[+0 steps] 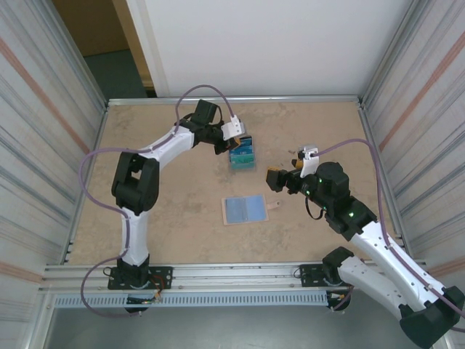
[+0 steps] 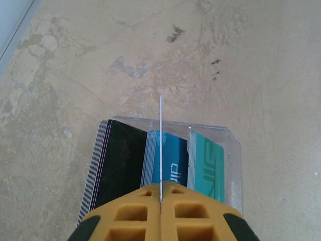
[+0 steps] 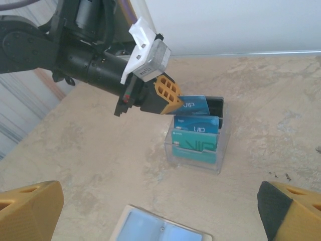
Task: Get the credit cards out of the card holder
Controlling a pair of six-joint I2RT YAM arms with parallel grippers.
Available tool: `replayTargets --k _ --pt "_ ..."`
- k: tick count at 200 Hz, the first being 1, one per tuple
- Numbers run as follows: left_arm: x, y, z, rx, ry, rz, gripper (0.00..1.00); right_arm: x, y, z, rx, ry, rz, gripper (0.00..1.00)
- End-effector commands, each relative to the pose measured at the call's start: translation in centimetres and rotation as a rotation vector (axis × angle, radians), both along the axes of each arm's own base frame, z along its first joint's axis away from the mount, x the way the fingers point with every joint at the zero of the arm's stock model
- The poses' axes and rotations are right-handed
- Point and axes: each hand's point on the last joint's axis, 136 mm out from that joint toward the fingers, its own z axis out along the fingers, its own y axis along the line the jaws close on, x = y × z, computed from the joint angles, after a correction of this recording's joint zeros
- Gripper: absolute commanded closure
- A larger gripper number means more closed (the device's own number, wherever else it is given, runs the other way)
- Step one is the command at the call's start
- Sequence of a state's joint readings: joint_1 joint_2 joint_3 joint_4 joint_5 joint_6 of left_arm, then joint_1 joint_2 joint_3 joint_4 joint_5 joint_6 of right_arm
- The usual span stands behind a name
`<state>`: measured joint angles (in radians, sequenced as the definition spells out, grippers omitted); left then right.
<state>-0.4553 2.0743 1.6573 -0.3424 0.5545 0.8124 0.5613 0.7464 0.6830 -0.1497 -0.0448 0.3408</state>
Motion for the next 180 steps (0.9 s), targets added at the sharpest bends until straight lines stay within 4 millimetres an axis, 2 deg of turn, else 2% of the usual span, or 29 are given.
replayTargets --k 1,30,108,141,180 --pt "1.3 -0.6 0.0 -0.010 -0.029 0.004 1.00 0.1 -0.5 -0.2 0.012 0.013 -0.027 0.01" --pt "1.7 -0.7 -1.1 -0.002 -0.009 0.010 1.00 0.0 -0.7 -0.1 0.014 0.009 -0.034 0.01" --pt "1.5 -1.0 -1.9 -0.004 0.021 -0.013 1.00 -0.2 -1.3 -0.3 0.010 0.005 -0.059 0.01" --pt "1.4 -1.2 -0.6 -0.030 -0.008 -0.022 1.00 -0.2 -1.2 -0.5 0.007 0.011 -0.054 0.01" --pt "1.9 -1.3 2.0 -0.065 -0.081 -0.008 1.00 -0.2 -0.6 -0.7 0.011 0.020 -0.028 0.01"
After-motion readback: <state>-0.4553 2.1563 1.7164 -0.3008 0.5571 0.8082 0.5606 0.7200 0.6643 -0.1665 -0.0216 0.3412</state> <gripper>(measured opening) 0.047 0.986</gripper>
